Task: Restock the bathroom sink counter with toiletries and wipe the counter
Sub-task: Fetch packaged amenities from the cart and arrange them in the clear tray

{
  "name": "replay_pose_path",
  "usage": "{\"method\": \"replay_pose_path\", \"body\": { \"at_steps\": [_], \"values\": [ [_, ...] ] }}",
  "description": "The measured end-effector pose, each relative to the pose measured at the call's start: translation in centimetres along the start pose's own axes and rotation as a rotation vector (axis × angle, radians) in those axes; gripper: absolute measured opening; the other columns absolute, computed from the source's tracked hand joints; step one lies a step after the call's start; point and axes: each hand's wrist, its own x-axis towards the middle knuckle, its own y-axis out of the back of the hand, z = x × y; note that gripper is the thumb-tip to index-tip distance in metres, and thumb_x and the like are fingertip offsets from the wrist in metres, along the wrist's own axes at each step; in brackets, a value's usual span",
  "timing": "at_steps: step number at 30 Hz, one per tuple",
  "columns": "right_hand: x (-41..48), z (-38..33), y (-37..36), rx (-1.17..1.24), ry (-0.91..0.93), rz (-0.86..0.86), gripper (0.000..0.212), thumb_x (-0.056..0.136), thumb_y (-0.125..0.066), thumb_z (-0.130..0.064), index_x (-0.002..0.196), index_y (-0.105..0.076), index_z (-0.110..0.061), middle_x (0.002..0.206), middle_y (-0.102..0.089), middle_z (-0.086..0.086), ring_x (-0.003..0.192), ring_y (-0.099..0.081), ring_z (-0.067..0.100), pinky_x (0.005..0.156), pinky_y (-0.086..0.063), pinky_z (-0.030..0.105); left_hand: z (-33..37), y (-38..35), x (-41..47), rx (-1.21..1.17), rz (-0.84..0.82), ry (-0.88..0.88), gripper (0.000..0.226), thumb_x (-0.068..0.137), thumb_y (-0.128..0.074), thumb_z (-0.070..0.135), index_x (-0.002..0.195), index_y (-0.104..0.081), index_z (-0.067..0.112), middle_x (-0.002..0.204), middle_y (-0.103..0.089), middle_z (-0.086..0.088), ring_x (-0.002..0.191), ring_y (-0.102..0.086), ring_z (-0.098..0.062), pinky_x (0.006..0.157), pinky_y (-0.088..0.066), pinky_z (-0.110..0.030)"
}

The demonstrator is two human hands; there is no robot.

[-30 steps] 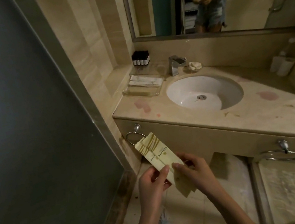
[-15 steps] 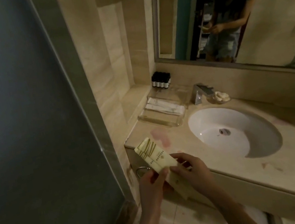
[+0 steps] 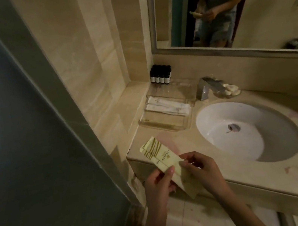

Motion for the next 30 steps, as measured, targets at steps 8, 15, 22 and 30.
{"method": "replay_pose_path", "body": {
  "at_steps": [8,15,22,30],
  "values": [
    [5.2,0.2,0.4,-0.052,0.019,0.039,0.01,0.09,-0.064,-0.028,0.095,-0.069,-0.033,0.094,-0.068,-0.022,0.082,-0.064,-0.002,0.069,-0.054,0.018,2.1,-2.1,4.3,-0.006,0.007,0.022,0.027,0.082,-0.072,0.019,0.106,-0.066,0.009,0.103,-0.071,-0.009,0.094,-0.069,-0.025,0.069,-0.06,-0.033],
    [12.2,-0.5,-0.7,-0.002,0.101,-0.003,0.01,0.086,-0.069,-0.022,0.092,-0.073,-0.028,0.086,-0.072,-0.013,0.078,-0.065,0.003,0.069,-0.055,0.021,5.1,-2.3,8.8,-0.011,0.012,-0.051,0.019,0.086,-0.068,0.013,0.104,-0.065,0.01,0.097,-0.071,-0.008,0.09,-0.069,-0.021,0.062,-0.056,-0.021],
    [19.6,-1.6,-1.6,0.073,0.053,-0.172,0.007,0.085,-0.069,-0.016,0.089,-0.075,-0.017,0.085,-0.074,-0.002,0.078,-0.069,0.016,0.071,-0.058,0.032,7.0,-1.4,13.8,0.003,0.0,-0.063,0.022,0.087,-0.066,0.012,0.109,-0.064,0.013,0.099,-0.073,-0.006,0.088,-0.072,-0.017,0.072,-0.058,-0.026],
    [27.5,1.7,-0.8,0.038,-0.03,-0.141,0.008,0.086,-0.068,-0.016,0.087,-0.074,-0.022,0.091,-0.073,-0.008,0.084,-0.069,0.012,0.08,-0.057,0.035,6.0,-1.8,19.6,0.035,0.079,0.018,0.02,0.086,-0.066,0.007,0.105,-0.064,0.001,0.097,-0.073,-0.014,0.087,-0.072,-0.023,0.068,-0.058,-0.028]
  ]
}}
